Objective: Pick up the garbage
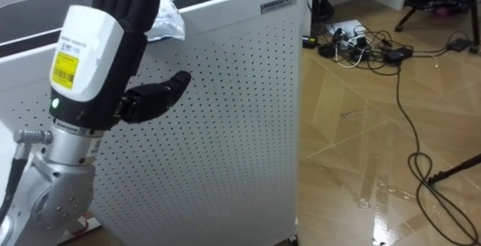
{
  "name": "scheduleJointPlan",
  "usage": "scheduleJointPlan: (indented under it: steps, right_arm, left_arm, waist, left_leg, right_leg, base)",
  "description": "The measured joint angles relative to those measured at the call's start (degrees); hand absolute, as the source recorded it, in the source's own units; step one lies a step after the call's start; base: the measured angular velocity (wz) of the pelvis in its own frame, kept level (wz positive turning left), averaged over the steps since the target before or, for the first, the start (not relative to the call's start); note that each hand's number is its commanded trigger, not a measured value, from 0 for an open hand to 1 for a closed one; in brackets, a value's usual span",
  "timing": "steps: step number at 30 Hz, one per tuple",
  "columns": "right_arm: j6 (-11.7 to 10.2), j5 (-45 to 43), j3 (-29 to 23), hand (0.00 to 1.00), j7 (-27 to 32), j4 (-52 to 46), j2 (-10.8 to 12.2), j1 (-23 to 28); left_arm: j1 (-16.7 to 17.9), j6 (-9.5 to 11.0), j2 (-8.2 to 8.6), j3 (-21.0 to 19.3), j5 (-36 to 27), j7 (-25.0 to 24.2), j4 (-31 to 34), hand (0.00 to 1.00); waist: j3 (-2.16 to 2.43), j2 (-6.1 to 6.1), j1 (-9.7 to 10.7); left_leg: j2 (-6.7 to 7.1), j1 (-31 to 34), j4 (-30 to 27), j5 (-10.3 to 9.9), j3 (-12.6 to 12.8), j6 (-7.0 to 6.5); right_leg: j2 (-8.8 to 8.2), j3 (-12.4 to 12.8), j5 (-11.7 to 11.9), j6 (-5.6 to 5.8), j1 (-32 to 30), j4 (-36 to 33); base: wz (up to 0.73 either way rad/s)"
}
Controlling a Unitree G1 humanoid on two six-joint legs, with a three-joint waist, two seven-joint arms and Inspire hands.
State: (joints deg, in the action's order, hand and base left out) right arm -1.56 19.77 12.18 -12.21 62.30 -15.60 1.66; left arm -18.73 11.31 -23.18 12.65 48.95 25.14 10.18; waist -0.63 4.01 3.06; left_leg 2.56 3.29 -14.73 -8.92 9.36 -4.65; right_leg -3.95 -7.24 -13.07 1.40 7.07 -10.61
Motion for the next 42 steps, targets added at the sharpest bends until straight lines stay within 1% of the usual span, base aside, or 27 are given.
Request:
scheduleJointPlan:
  steps: [1, 5, 8, 9, 10, 13, 14, 16, 18, 22, 27, 29, 31, 34, 35, 36, 37, 42]
  right_arm:
    - [0.2, 0.0, 0.0, 1.00, 0.0, 0.0, 0.0, 0.0]
    - [0.4, 0.0, 0.0, 1.00, 0.0, 0.0, 0.0, 0.0]
    - [0.7, -0.1, 0.0, 1.00, 0.0, 0.0, -0.1, 0.1]
    - [1.0, -0.1, 0.0, 1.00, 0.0, 0.0, -0.1, 0.2]
    - [1.4, -0.1, 0.0, 1.00, 0.0, 0.0, -0.2, 0.2]
    - [1.7, -0.1, 0.0, 1.00, 0.0, 0.0, -0.3, 0.2]
    - [1.7, -0.1, 0.0, 1.00, 0.0, 0.0, -0.3, 0.2]
    - [1.7, -0.1, 0.0, 1.00, 0.0, 0.0, -0.3, 0.1]
    - [1.7, -0.1, 0.0, 1.00, 0.0, 0.0, -0.4, 0.1]
    - [1.7, 0.0, 0.0, 1.00, 0.0, -0.1, -0.5, 0.1]
    - [1.7, -0.1, 0.0, 1.00, 0.0, -0.1, -0.6, 0.1]
    - [1.7, -0.1, 0.0, 1.00, 0.0, -0.1, -0.6, 0.1]
    - [1.7, -0.1, 0.0, 1.00, 0.0, -0.1, -0.6, 0.1]
    - [1.7, 0.0, 0.1, 1.00, 0.0, -0.1, -0.6, 0.1]
    - [1.7, 0.0, 0.0, 1.00, 0.0, -0.1, -0.6, 0.1]
    - [1.7, 0.0, 0.0, 1.00, 0.0, -0.1, -0.6, 0.1]
    - [1.7, 0.0, 0.0, 1.00, 0.0, -0.1, -0.6, 0.1]
    - [1.7, 0.0, 0.0, 1.00, 0.0, -0.1, -0.6, 0.1]
  left_arm:
    - [-0.1, -0.3, -0.26, 0.0, 0.0, -0.1, -0.3, 0.00]
    - [-0.1, -1.5, -0.26, 0.0, 0.0, -1.2, -1.6, 0.00]
    - [-0.1, -2.6, -0.42, 0.0, 0.0, -2.3, -4.4, 0.00]
    - [-0.1, -3.2, -0.46, 0.0, 0.0, -2.9, -5.4, 0.00]
    - [-0.1, -3.9, -0.57, 0.0, 0.0, -3.4, -6.2, 0.00]
    - [-0.1, -4.8, -1.25, 0.0, 0.0, -3.5, -7.3, 0.00]
    - [-0.1, -4.9, -1.45, 0.0, 0.0, -3.5, -7.3, 0.00]
    - [-0.2, -4.9, -2.68, 0.0, 0.0, -3.5, -7.4, 0.00]
    - [-0.2, -4.9, -3.24, 0.0, 0.0, -3.5, -7.6, 0.00]
    - [-0.2, -5.0, -3.29, 0.0, 0.0, -3.5, -9.5, 0.00]
    - [-0.2, -5.0, -3.56, 0.0, 0.0, -3.5, -9.7, 0.00]
    - [-0.2, -4.9, -3.96, 0.0, 0.0, -3.5, -9.7, 0.00]
    - [-0.2, -4.9, -4.83, 0.0, -0.1, -3.5, -9.7, 0.00]
    - [-0.2, -4.9, -4.90, 0.0, -0.1, -3.5, -9.8, 0.00]
    - [-0.2, -5.0, -4.92, 0.0, -0.1, -3.5, -9.9, 0.03]
    - [-0.2, -5.0, -4.93, 0.0, -0.1, -3.5, -10.0, 0.64]
    - [-0.2, -4.9, -4.93, 0.0, -0.1, -3.5, -10.1, 1.00]
    - [-0.2, -5.0, -4.93, 0.0, -2.2, -3.6, -10.1, 1.00]
  waist:
    - [-0.01, 0.00, -0.1]
    - [-0.01, 0.03, -0.1]
    - [0.00, 0.21, 0.0]
    - [0.02, 0.35, 0.0]
    - [0.06, 0.48, 0.0]
    - [0.16, 0.68, 0.0]
    - [0.16, 0.71, 0.0]
    - [0.16, 0.83, 0.0]
    - [0.13, 1.04, 0.0]
    - [0.11, 1.39, 0.0]
    - [0.08, 1.36, 0.0]
    - [0.03, 1.30, 0.0]
    - [0.01, 1.26, 0.1]
    - [-0.03, 1.24, 0.1]
    - [-0.04, 1.24, 0.1]
    - [-0.05, 1.24, 0.1]
    - [-0.06, 1.23, 0.1]
    - [-0.04, 1.25, 0.1]
  left_leg:
    - [0.01, 0.0, -0.1, 0.0, -0.1, 0.00]
    - [-0.02, 0.0, -0.4, 0.0, -0.1, 0.00]
    - [-0.11, 0.1, -0.6, 0.0, -0.1, -0.01]
    - [-0.12, 0.1, -0.7, 0.0, -0.1, -0.01]
    - [-0.11, 0.1, -0.7, 0.0, -0.1, -0.01]
    - [-0.10, 0.1, -0.7, 0.0, -0.1, -0.02]
    - [-0.11, 0.1, -0.7, 0.0, -0.1, -0.02]
    - [-0.13, 0.2, -0.7, 0.0, -0.1, -0.02]
    - [-0.13, 0.3, -0.7, 0.0, -0.1, -0.03]
    - [-0.12, 0.3, -0.6, 0.0, -0.1, -0.03]
    - [-0.09, 0.3, -0.5, 0.0, -0.1, -0.03]
    - [-0.09, 0.3, -0.5, 0.0, -0.1, -0.03]
    - [-0.09, 0.3, -0.5, 0.0, -0.1, -0.03]
    - [-0.09, 0.3, -0.5, 0.0, -0.1, -0.03]
    - [-0.09, 0.3, -0.5, 0.0, -0.1, -0.03]
    - [-0.09, 0.4, -0.5, 0.0, -0.1, -0.03]
    - [-0.10, 0.4, -0.4, 0.0, -0.1, -0.03]
    - [-0.06, 0.4, -0.2, 0.0, -0.1, -0.03]
  right_leg:
    - [0.00, 0.0, 0.0, 0.00, 0.1, 0.0]
    - [0.03, 0.0, 0.0, 0.00, 0.3, 0.0]
    - [0.11, -0.2, 0.0, 0.00, 0.3, 0.0]
    - [0.12, -0.2, 0.0, -0.01, 0.3, -0.1]
    - [0.10, -0.3, 0.0, -0.01, 0.3, -0.1]
    - [0.09, -0.3, 0.0, -0.01, 0.3, -0.1]
    - [0.09, -0.3, 0.0, -0.01, 0.3, -0.1]
    - [0.09, -0.5, 0.0, -0.01, 0.3, -0.1]
    - [0.07, -0.6, 0.0, -0.01, 0.2, 0.0]
    - [0.06, -0.7, 0.0, -0.01, 0.1, 0.0]
    - [0.04, -0.7, 0.0, -0.01, 0.1, 0.0]
    - [0.04, -0.7, 0.0, -0.01, 0.1, 0.0]
    - [0.04, -0.7, 0.0, -0.01, 0.1, 0.0]
    - [0.05, -0.7, 0.0, -0.01, 0.1, 0.0]
    - [0.05, -0.7, 0.0, -0.01, 0.1, 0.0]
    - [0.05, -0.7, 0.0, -0.01, 0.0, 0.0]
    - [0.06, -0.7, 0.0, -0.01, 0.0, 0.0]
    - [0.03, -0.8, 0.0, 0.00, -0.2, 0.0]
  base:
    - [0.00]
    - [0.00]
    - [0.00]
    - [0.00]
    - [0.00]
    - [0.00]
    - [0.00]
    - [0.00]
    - [0.00]
    - [0.00]
    - [0.00]
    - [0.00]
    - [0.00]
    - [0.00]
    - [0.00]
    - [0.00]
    - [0.00]
    - [0.00]
